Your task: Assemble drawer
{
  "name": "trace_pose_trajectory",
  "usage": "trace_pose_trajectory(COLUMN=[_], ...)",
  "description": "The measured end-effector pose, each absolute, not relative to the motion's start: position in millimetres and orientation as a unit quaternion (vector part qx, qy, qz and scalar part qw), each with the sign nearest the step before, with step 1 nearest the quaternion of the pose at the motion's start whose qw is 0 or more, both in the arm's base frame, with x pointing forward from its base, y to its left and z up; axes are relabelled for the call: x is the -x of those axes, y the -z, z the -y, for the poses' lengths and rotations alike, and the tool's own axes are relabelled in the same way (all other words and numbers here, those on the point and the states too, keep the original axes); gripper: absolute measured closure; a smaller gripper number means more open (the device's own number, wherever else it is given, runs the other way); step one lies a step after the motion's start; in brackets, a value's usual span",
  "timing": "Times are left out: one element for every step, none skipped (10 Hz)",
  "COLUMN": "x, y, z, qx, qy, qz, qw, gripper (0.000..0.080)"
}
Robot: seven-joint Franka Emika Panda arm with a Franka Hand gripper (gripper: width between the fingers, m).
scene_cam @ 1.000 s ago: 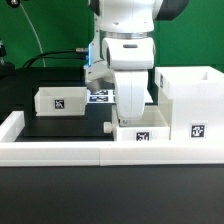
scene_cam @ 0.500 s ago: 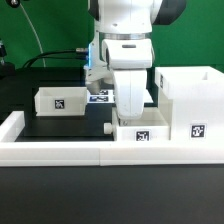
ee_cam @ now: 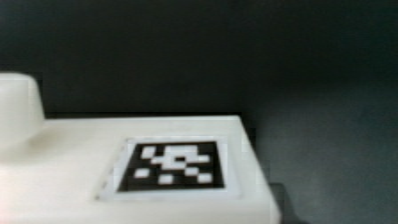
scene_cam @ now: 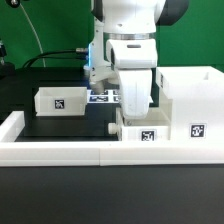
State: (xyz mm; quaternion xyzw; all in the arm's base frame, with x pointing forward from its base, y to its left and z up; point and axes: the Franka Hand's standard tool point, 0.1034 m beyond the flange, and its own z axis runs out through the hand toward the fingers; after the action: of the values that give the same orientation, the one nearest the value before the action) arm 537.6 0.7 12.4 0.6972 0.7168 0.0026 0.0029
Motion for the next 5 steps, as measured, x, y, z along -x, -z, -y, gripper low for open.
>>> trace_pose_trajectory(x=[-537.5,-537.4,-537.5,-537.5,-537.4], y=[-12.2,-12.2,-12.1,-12.2,-12.2], z=[0.4,0.6,-0.6,-3.7,-6.2], qx=[-0.698,-0.698,-0.698,-0.699,-0.707], qy=[-0.002,-0.002,-0.002,-0.003,-0.003], qz=[-0.716,-0.716,-0.716,-0.715,-0.708], qw=[0.003,0.003,0.003,0.002,0.002], gripper=[0.0757,0.0757,0.0757,0.0757,0.0757])
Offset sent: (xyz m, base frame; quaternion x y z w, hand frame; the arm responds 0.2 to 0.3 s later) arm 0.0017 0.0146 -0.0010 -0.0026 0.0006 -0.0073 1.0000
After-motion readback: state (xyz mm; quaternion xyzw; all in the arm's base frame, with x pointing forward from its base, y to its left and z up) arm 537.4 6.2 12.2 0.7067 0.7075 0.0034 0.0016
